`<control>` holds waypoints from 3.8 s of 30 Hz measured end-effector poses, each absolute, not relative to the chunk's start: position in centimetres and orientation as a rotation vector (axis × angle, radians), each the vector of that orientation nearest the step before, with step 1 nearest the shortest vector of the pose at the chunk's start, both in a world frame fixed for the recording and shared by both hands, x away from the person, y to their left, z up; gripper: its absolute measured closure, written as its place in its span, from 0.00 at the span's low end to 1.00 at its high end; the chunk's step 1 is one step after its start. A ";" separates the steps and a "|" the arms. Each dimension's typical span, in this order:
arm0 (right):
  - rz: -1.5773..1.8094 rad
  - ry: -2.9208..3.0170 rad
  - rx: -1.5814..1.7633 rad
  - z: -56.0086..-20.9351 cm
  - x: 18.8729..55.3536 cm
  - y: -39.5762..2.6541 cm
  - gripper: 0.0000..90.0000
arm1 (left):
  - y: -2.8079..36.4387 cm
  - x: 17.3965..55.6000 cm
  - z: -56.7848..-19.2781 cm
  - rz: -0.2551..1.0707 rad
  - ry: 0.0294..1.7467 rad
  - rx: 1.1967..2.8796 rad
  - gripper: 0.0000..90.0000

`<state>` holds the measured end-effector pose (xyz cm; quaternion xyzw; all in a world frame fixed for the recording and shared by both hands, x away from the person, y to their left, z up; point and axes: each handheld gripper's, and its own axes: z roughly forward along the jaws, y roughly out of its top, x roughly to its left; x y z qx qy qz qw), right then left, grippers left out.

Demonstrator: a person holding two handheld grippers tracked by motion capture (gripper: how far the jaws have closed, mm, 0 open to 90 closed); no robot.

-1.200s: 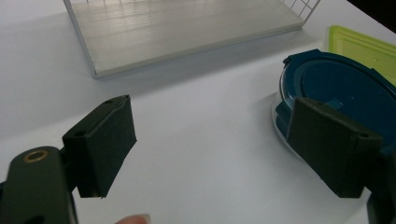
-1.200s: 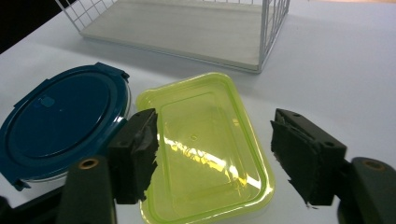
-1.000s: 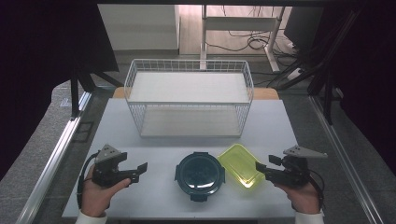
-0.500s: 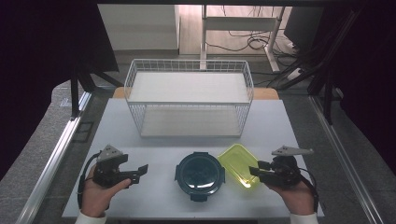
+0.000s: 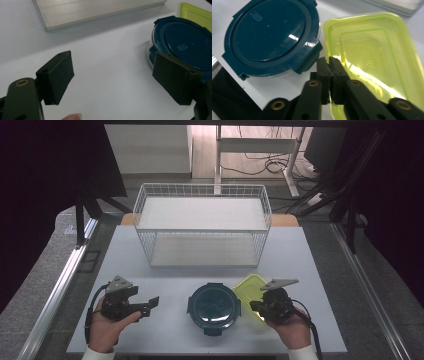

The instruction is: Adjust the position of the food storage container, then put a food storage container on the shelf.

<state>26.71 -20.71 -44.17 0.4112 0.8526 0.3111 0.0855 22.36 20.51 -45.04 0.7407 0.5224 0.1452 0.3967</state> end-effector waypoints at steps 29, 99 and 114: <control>0.769 2.543 1.229 -46.1 27.7 -17.1 0.99 | 20.2 22.9 -46.0 0.335 1.327 1.910 0.18; 1.251 2.558 1.208 -46.3 26.4 -13.6 0.26 | 21.9 22.8 -45.8 0.307 1.348 1.827 0.19; 1.357 2.525 1.278 -46.2 26.6 -14.1 0.18 | 21.5 23.0 -46.3 0.233 1.349 1.820 0.15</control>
